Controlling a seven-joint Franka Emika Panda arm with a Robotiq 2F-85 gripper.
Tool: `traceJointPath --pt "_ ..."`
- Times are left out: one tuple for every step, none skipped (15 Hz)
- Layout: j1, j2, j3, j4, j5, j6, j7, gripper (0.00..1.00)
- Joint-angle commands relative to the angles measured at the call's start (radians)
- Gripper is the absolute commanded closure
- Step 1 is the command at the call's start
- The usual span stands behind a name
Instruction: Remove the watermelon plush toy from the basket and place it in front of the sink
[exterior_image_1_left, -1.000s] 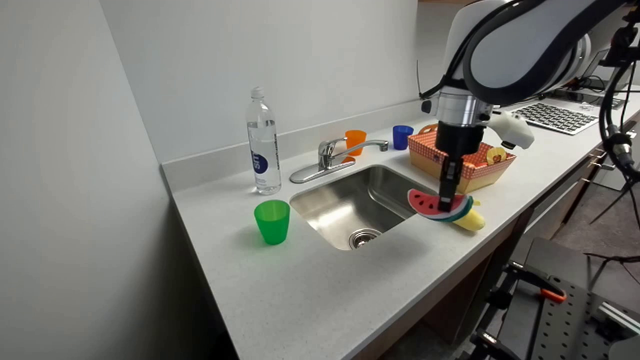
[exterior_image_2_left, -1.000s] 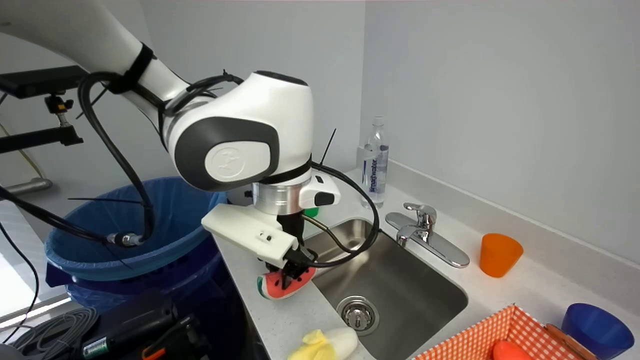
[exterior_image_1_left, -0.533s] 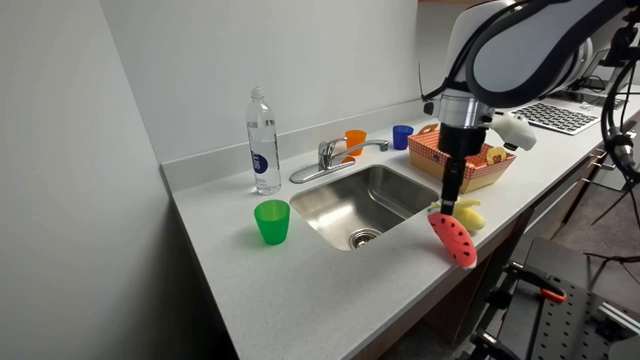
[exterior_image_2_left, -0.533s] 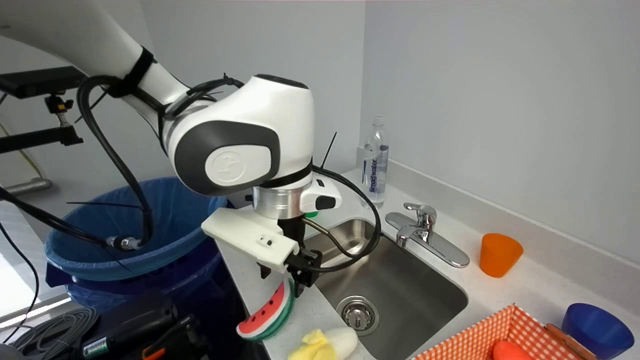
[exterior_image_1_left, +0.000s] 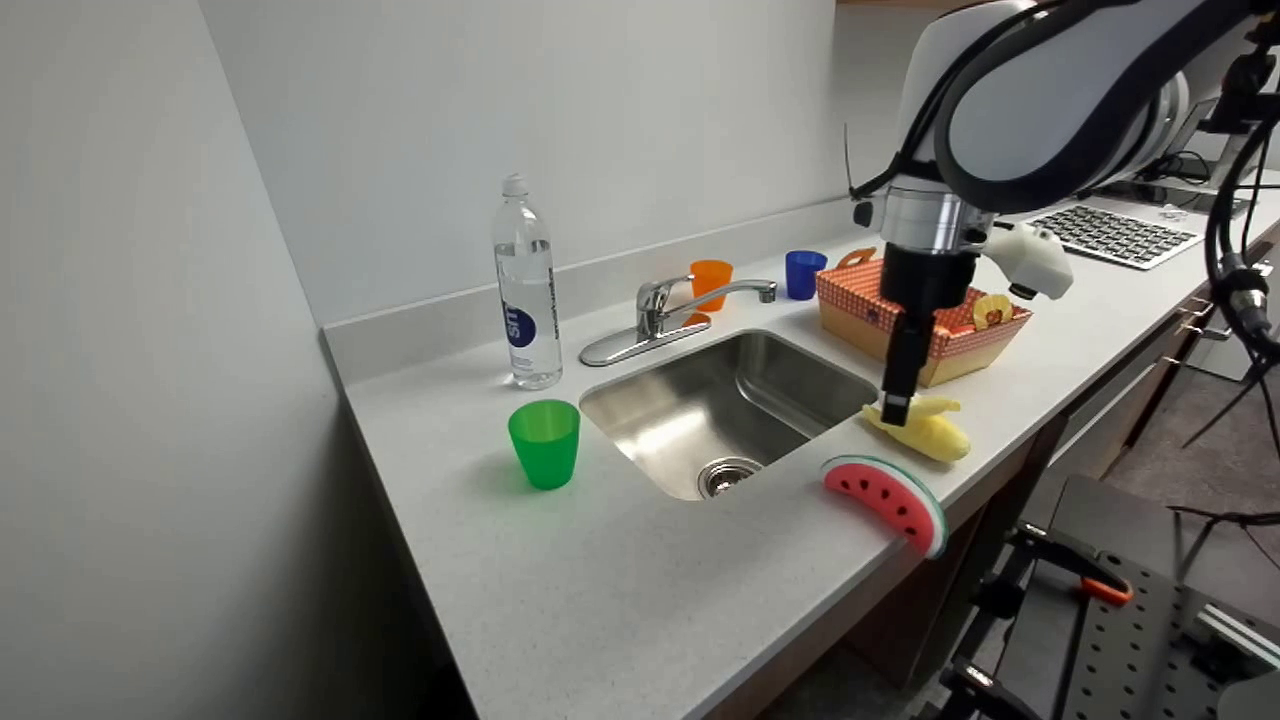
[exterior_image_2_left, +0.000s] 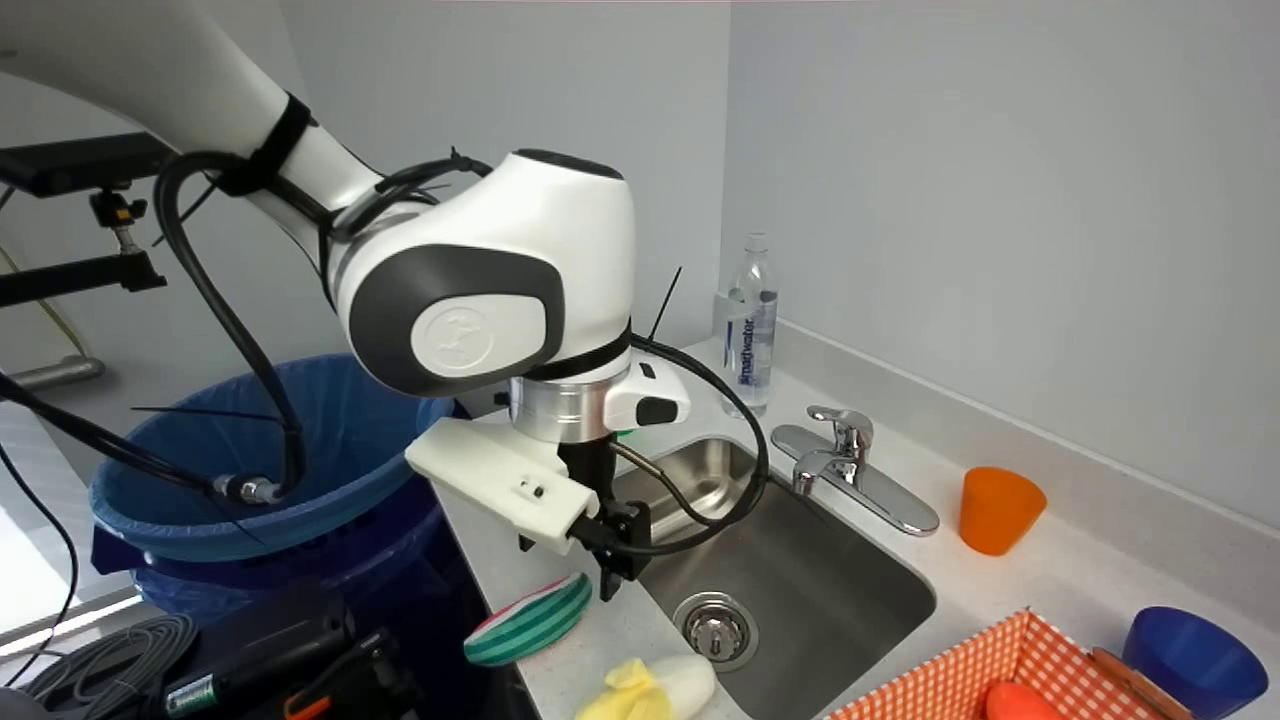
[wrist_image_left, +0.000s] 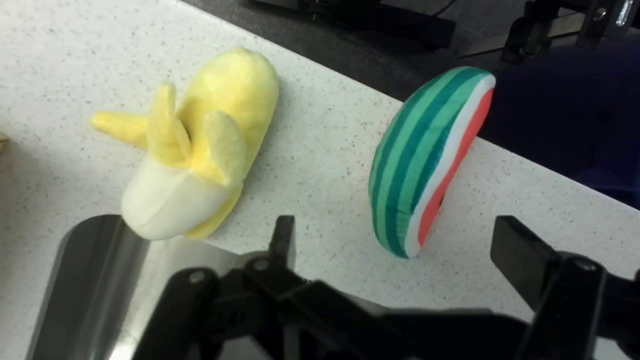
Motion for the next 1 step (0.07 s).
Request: traceJointPath --pt "0.009 -0.001 -0.009 0.001 -0.003 -0.001 0.003 0.0"
